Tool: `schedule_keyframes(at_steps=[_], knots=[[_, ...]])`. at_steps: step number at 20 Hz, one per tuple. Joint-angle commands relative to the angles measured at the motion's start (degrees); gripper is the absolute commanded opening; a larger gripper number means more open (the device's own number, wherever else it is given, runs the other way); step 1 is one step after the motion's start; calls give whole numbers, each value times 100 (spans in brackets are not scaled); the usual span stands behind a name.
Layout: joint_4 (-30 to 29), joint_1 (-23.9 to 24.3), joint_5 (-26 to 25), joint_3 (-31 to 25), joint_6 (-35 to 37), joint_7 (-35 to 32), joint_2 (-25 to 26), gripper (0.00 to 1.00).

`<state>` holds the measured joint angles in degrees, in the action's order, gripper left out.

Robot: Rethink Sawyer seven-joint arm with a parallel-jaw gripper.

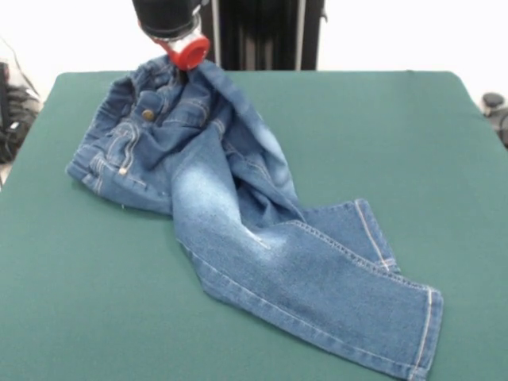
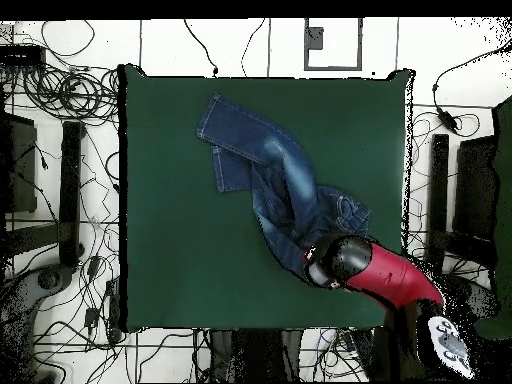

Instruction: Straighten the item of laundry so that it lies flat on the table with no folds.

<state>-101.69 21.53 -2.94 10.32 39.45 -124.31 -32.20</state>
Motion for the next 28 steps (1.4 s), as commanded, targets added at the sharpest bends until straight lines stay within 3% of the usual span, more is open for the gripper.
schedule_keyframes(at_steps=[1,11,12,18,28], knots=[[-1027,-359,424,-26,791,-1162,-223,0],[-1091,-484,564,-19,597,-1119,-251,0],[-1108,-469,602,-56,522,-1052,-256,100],[-950,-638,571,-2,581,-1124,-320,100],[608,-598,1058,-575,625,-977,-32,100]])
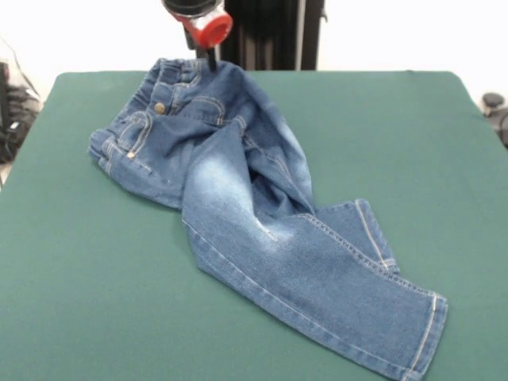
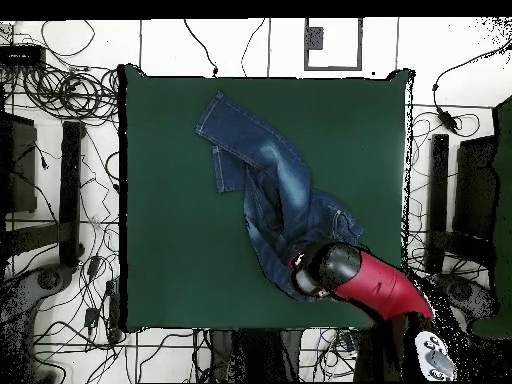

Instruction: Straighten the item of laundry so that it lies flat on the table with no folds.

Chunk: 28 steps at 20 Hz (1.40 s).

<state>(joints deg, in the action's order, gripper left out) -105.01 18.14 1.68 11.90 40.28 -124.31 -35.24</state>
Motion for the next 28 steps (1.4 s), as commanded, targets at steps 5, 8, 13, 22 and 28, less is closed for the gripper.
schedule_keyframes(at_steps=[5,8,13,22,28], knots=[[1601,-406,658,-591,582,-1180,414,100],[1859,-473,713,-503,711,-1265,430,100],[2080,-563,812,-427,469,-1343,643,100],[2057,-513,795,-447,-308,-1097,1229,100],[2061,-376,577,-401,-606,-770,1507,100]])
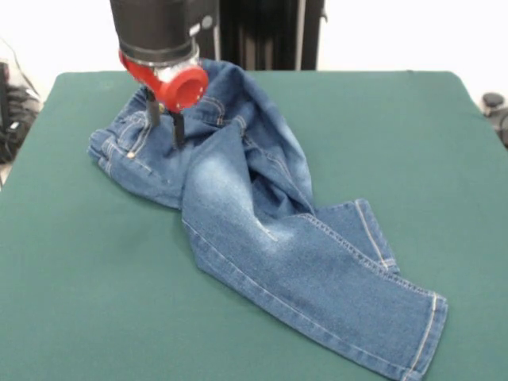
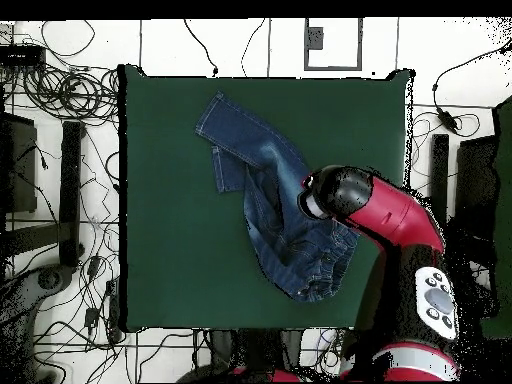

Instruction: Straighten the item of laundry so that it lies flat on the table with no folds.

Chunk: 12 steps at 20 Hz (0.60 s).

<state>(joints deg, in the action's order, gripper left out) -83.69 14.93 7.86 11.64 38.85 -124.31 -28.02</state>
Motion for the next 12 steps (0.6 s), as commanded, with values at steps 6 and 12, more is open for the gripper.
schedule_keyframes(at_steps=[6,12], knots=[[118,-79,-269,-132,-548,-610,1000,100],[385,-268,-448,281,-533,-683,1166,100]])
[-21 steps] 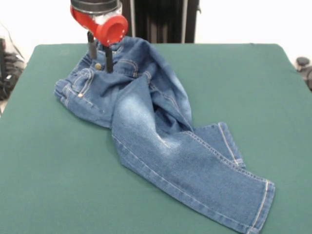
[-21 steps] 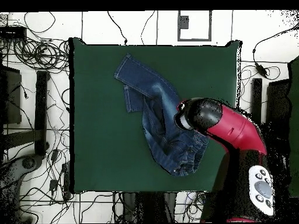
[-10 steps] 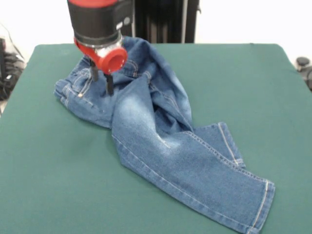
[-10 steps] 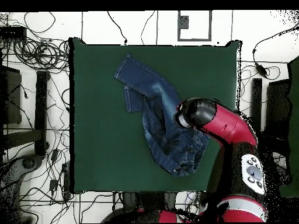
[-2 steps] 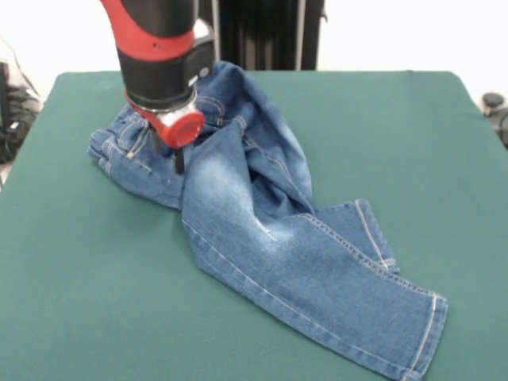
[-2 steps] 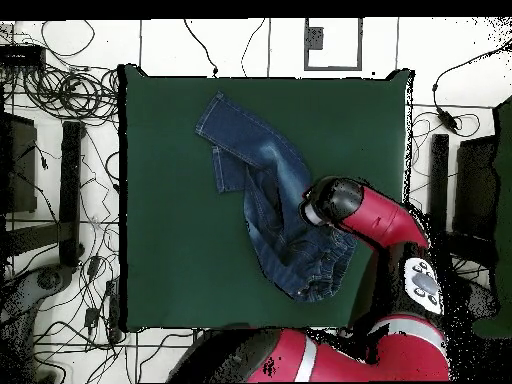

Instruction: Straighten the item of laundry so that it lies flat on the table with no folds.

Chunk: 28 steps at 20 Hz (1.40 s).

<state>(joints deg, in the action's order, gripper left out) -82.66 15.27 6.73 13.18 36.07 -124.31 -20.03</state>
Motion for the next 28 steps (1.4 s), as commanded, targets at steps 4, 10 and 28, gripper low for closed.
schedule_keyframes(at_steps=[4,10,28], knots=[[424,-398,-459,355,-284,-748,451,100],[523,-496,-650,710,-279,-782,376,100],[734,-432,-453,489,-475,-780,1096,100]])
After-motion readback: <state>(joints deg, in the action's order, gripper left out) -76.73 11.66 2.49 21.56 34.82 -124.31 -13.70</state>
